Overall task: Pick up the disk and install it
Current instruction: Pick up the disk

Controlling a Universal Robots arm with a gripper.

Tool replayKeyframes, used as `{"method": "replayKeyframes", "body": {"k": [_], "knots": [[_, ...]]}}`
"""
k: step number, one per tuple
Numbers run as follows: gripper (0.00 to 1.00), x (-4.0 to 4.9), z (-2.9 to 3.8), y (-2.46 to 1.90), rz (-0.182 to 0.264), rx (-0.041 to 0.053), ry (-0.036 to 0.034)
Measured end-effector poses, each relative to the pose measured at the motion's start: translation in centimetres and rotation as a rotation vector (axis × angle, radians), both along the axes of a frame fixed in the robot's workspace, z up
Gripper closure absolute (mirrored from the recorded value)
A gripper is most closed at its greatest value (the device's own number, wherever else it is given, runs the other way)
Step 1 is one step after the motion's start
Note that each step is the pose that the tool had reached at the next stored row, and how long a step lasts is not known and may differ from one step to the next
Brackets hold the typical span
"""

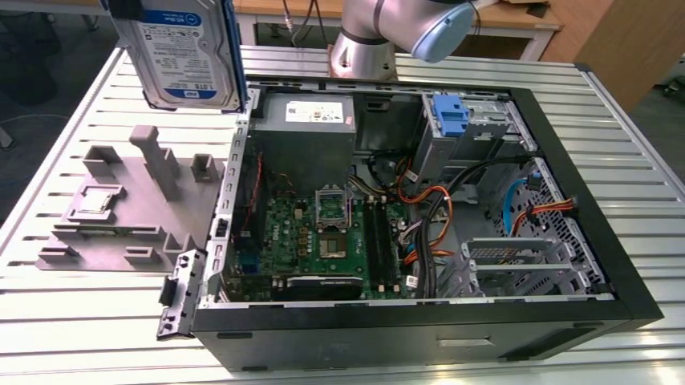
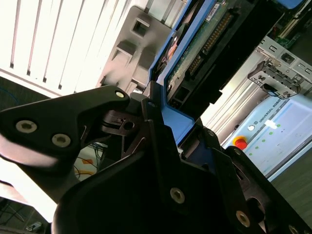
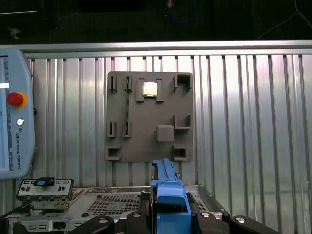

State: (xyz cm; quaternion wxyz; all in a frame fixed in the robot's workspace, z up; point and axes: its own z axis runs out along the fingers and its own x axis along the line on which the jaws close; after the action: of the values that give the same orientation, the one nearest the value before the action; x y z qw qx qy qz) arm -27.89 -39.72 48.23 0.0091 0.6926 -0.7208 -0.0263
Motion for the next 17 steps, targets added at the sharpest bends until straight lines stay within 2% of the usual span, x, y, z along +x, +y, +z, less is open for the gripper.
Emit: {"method": "replayKeyframes", "body": {"k": [17], "knots": [[0.64, 0.50, 0.00, 0.00, 0.000, 0.0000, 0.0000]]}}
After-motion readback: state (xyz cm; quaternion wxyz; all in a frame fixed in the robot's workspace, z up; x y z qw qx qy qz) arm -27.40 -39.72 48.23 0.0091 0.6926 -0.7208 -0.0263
